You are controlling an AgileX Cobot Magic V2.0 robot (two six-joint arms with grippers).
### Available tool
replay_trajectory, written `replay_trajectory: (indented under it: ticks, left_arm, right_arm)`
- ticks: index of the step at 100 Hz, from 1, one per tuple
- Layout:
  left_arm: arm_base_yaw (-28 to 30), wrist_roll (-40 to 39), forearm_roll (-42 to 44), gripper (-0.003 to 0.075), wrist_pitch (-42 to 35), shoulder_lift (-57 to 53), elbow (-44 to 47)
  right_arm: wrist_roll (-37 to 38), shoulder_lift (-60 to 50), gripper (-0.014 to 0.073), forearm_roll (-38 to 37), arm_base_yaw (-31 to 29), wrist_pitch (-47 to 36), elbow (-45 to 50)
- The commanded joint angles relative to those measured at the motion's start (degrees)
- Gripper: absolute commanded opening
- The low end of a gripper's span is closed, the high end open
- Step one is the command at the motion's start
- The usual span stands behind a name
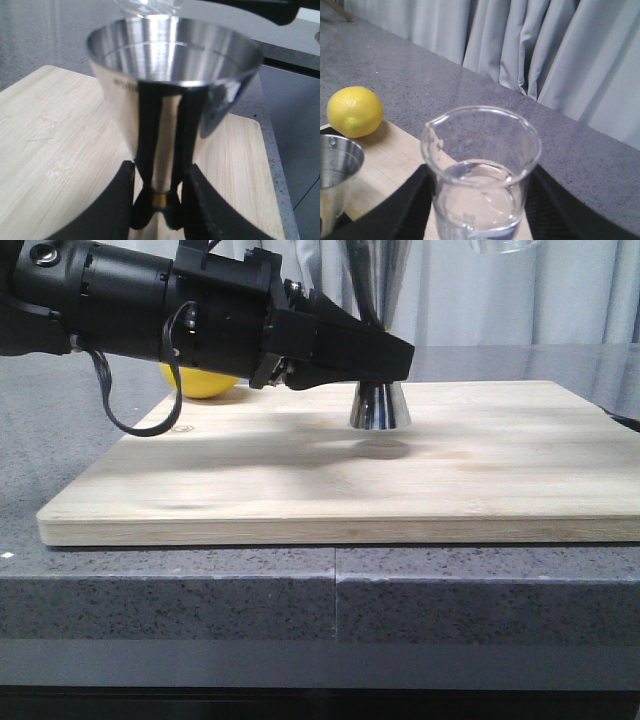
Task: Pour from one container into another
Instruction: 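Move the beaker over the jigger cup and tilt it with the right gripper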
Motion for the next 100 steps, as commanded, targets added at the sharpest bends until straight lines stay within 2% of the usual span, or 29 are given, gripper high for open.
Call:
replay_trajectory:
  ticks: [1,40,77,100]
  left_arm:
    - [0.1,-0.6,-1.3,-0.0021,-3.9,-3.3,-1.8]
    - [0.1,-0.8,0.1,-0.0021,-4.9,-3.3,-1.8]
    - [0.1,-0.8,0.1,-0.0021,-5.6,-3.3,-1.8]
    - [0.1,-0.8,0.1,-0.0021,-5.6,-3.3,-1.8]
  right_arm:
    - [0.1,-1.9,0.0293,-1.1,1.4,-0.9,-3.6]
    - [0.1,-1.9,0.0293,-9.1,7.9,7.9,-10.3]
    - [0.0,-1.9,0.0293,-17.3,11.3,15.9,-14.0]
    - [0.0,-1.9,0.0293,-20.3,11.5,16.9,-14.0]
